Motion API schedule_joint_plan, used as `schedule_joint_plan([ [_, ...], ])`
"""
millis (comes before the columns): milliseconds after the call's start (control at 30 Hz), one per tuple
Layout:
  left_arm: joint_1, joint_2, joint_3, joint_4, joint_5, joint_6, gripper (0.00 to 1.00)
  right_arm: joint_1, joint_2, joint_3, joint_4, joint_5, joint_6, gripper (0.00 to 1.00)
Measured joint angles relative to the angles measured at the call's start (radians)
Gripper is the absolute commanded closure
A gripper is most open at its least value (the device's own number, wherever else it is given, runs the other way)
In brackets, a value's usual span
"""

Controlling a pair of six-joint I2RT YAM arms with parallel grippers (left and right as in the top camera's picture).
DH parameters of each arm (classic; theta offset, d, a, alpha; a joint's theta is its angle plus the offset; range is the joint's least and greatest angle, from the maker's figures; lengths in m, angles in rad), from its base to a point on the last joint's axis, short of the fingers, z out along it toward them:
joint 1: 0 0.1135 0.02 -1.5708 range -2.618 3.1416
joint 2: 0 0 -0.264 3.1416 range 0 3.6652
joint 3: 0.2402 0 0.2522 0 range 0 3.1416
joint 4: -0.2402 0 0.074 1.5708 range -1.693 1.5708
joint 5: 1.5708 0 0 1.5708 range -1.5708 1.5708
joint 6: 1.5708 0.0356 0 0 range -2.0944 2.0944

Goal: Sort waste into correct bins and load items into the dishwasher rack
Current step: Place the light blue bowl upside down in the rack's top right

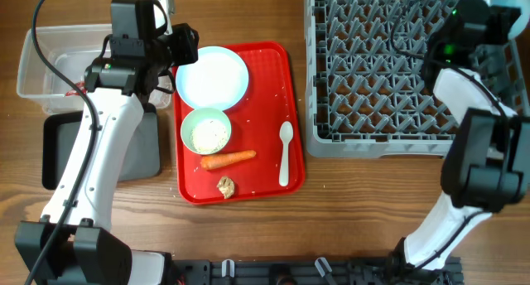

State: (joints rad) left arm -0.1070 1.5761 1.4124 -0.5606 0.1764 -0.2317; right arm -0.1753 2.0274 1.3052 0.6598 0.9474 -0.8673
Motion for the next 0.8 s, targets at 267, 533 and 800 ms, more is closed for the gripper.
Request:
schedule_joint_plan([
  [267, 0.000, 0.000, 0.000, -0.021, 0.000, -0.007, 0.63, 0.002, 0.097, 0.000, 0.018, 0.000, -0.013, 0.96],
  [533, 0.000, 0.000, 0.000, -0.021, 0.000, -0.007, 0.63, 0.039, 0.099, 0.000, 0.001, 0.010, -0.014, 0.91],
  [800, 0.000, 0.000, 0.000, -0.021, 0.000, -0.007, 0.62, 0.125, 0.099, 0.000, -0.030, 0.086, 0.005, 0.54],
])
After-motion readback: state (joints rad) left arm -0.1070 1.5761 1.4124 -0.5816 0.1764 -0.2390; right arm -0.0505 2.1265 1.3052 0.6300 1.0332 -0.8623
